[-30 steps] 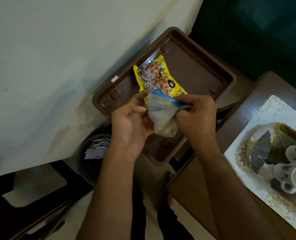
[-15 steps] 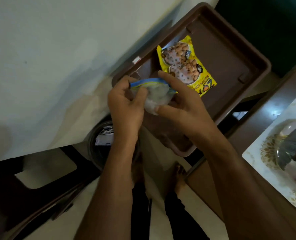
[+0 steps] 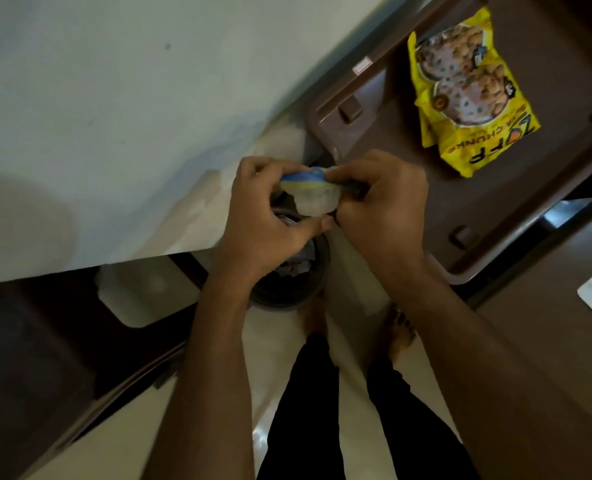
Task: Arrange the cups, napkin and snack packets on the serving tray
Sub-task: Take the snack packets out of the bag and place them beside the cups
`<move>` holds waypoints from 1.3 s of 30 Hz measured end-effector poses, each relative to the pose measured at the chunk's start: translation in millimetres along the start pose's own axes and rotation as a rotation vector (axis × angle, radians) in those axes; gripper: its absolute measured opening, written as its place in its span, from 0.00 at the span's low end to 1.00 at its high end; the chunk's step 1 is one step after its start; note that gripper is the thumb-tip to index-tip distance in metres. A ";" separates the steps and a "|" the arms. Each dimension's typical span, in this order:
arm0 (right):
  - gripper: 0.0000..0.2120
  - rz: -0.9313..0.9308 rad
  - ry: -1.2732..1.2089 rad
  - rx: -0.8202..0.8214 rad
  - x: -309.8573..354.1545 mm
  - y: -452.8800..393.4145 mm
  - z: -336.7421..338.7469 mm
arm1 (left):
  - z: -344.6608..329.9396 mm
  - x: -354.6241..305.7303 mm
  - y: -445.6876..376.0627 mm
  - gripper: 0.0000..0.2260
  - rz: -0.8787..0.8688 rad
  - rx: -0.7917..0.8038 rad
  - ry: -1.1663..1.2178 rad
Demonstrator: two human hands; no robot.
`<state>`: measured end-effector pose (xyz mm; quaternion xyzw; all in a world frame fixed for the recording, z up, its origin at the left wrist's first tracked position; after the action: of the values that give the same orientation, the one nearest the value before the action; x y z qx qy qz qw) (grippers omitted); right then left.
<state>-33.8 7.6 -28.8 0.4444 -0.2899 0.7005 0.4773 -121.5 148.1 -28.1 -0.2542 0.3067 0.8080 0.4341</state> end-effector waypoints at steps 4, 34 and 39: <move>0.12 -0.004 -0.024 0.093 -2.4 16.8 -36.3 | -6.7 31.2 15.9 0.16 0.143 -0.252 -0.247; 0.21 -0.494 0.263 0.727 -180.8 109.4 -148.6 | -135.1 173.5 54.6 0.20 0.398 0.248 -0.425; 0.23 -0.335 0.324 0.753 -150.6 93.1 -130.9 | -125.1 145.5 43.8 0.21 0.342 0.226 -0.509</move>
<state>-142.8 19.3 -219.7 0.5127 0.1400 0.7308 0.4282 -212.9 118.8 -200.0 0.0610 0.3144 0.8676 0.3805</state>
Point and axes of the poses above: each hand's wrist, its own y-axis away from the middle knuckle, its own z-axis out of the back of the hand, x = y × z, the point moved 3 cm from there along -y, towards the middle knuckle, and after that the axes turned 11 degrees about -y, right-handed, at the moved point
